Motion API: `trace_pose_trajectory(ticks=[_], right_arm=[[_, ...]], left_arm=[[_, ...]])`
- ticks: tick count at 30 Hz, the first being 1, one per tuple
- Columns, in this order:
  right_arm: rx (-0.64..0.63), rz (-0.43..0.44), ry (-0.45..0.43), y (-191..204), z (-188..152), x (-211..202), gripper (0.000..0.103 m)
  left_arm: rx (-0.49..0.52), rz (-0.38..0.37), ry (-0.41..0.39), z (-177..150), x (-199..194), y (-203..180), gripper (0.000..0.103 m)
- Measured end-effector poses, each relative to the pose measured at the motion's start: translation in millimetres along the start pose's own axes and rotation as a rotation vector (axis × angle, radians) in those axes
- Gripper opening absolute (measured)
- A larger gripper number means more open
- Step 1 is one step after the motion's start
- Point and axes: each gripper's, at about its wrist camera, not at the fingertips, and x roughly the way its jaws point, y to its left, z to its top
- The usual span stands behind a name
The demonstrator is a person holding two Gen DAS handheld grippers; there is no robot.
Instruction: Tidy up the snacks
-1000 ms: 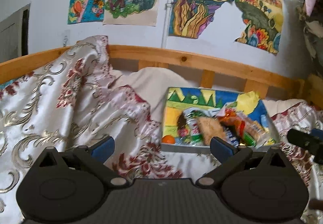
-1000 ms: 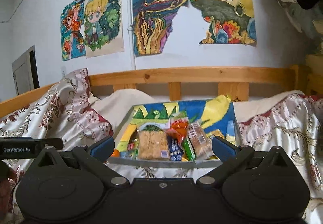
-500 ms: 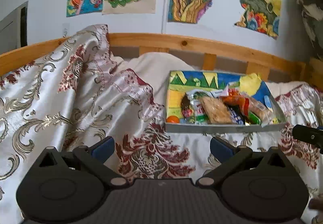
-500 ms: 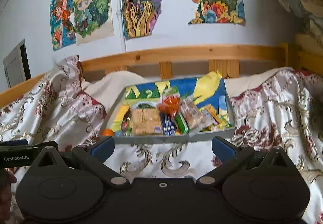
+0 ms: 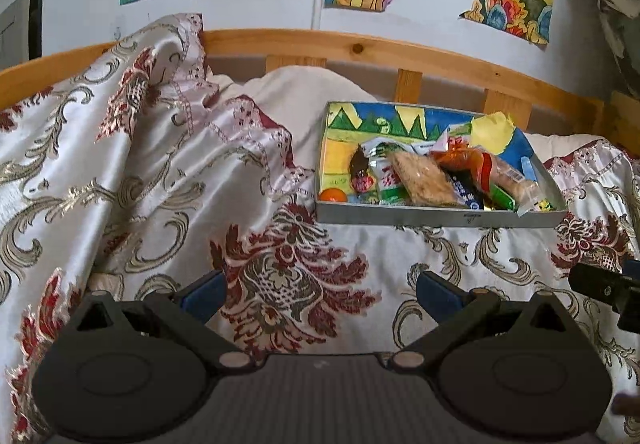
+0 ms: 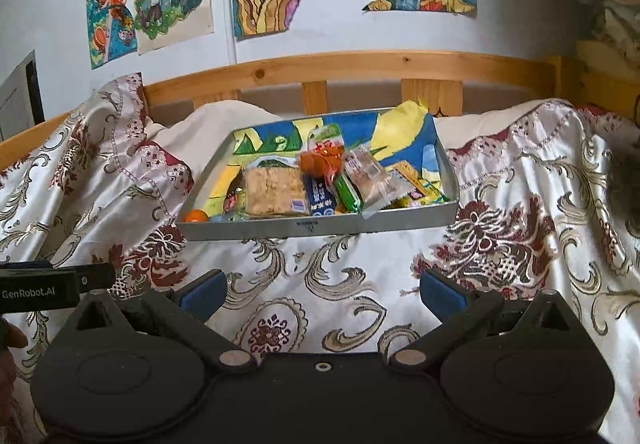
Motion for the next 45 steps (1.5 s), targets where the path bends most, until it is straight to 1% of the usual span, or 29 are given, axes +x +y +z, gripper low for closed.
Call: trace_pose_trajectory(ticks=[12, 27, 45], right_arm=[[0.000, -0.035, -0.016, 2, -8, 0, 0.102], [0.006, -0.062, -0.014, -1, -15, 1, 0.102], [0.007, -0.065, -0.015, -1, -16, 1, 0.102]], left_arm=[[0.013, -0.011, 0.017, -8, 4, -3, 0.102], [0.060, -0.004, 0.002, -11, 3, -8, 0.102], [0.067, -0.007, -0.012, -11, 1, -9, 0.102]])
